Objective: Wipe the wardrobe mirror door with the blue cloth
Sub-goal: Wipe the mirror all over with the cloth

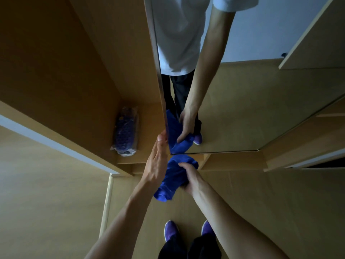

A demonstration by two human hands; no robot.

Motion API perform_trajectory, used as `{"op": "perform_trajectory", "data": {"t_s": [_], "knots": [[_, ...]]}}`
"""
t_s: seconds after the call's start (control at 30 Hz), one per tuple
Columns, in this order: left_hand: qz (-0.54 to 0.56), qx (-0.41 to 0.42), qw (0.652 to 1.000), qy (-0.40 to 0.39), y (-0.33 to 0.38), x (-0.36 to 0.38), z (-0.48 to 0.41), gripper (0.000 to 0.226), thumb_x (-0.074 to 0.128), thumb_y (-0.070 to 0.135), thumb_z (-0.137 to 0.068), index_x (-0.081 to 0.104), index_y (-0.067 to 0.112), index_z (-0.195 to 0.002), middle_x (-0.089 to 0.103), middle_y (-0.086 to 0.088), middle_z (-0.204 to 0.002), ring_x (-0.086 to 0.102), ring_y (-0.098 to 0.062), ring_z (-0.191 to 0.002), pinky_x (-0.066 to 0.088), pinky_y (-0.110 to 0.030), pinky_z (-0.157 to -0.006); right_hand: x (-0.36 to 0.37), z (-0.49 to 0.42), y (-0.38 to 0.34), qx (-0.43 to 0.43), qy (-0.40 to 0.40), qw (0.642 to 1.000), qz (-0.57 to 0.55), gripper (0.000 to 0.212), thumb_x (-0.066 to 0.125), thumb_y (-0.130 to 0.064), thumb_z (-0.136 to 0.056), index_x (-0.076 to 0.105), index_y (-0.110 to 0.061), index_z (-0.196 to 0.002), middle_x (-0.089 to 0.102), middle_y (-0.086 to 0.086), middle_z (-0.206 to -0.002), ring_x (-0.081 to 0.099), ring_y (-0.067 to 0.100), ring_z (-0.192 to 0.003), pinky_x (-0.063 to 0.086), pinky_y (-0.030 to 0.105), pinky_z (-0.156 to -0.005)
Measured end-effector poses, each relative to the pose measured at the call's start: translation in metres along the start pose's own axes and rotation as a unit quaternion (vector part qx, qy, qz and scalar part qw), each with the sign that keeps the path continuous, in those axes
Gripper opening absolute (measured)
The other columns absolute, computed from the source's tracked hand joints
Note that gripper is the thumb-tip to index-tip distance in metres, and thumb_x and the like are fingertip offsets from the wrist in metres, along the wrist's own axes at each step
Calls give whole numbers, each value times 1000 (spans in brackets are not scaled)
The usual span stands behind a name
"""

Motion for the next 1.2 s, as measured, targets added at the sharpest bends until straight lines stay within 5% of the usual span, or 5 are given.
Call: {"op": "perform_trajectory", "data": {"t_s": [0.17, 0.47, 0.67, 0.93, 1.2], "knots": [[-2, -1, 1000, 2, 0, 0, -1, 66, 24, 85, -86, 46, 57, -142, 54, 24, -146, 48, 1, -136, 35, -47, -120, 13, -1, -4, -24, -35, 999, -5, 16, 56, -10, -95, 68, -9, -106, 77, 13, -92, 71, 29, -89, 57, 37, -69], [1, 17, 999, 29, -5, 7, -1, 52, 24, 82, -90, 37, 65, -138, 44, 18, -156, 42, -6, -144, 32, -51, -121, -41, 5, -36, -61, 22, 993, -97, 17, 54, -7, -99, 63, -4, -112, 71, 16, -99, 68, 28, -87, 55, 39, -69], [-7, 24, 998, 52, -11, 13, 1, 71, 23, 75, -93, 26, 44, -156, 36, 8, -163, 35, -11, -149, 27, -51, -124, -79, 11, -58, -115, 57, 975, -183, 35, 54, -5, -99, 56, -7, -133, 65, 20, -127, 63, 36, -115, 49, 51, -103], [-2, 18, 999, 48, -9, 18, 2, 68, 23, 70, -93, 25, 45, -156, 32, 9, -165, 33, -12, -150, 26, -52, -124, -51, 4, -41, -89, 32, 985, -142, 41, 55, -6, -97, 54, -13, -138, 63, 15, -133, 59, 34, -123, 44, 54, -107], [-45, 49, 997, 41, -6, 21, 1, 50, 35, 49, -101, 31, 57, -150, 49, 38, -141, 47, -2, -136, 43, -57, -110, -38, 0, -34, -43, 6, 987, -154, 37, 56, -3, -96, 57, -17, -131, 65, 15, -120, 62, 35, -108, 45, 59, -97]]}}
Point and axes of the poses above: each hand's wrist, its own z-axis away from the middle knuckle, its own x-axis out of the palm, y = z × x, the point moved 1 cm from there along -z, towards the middle knuckle
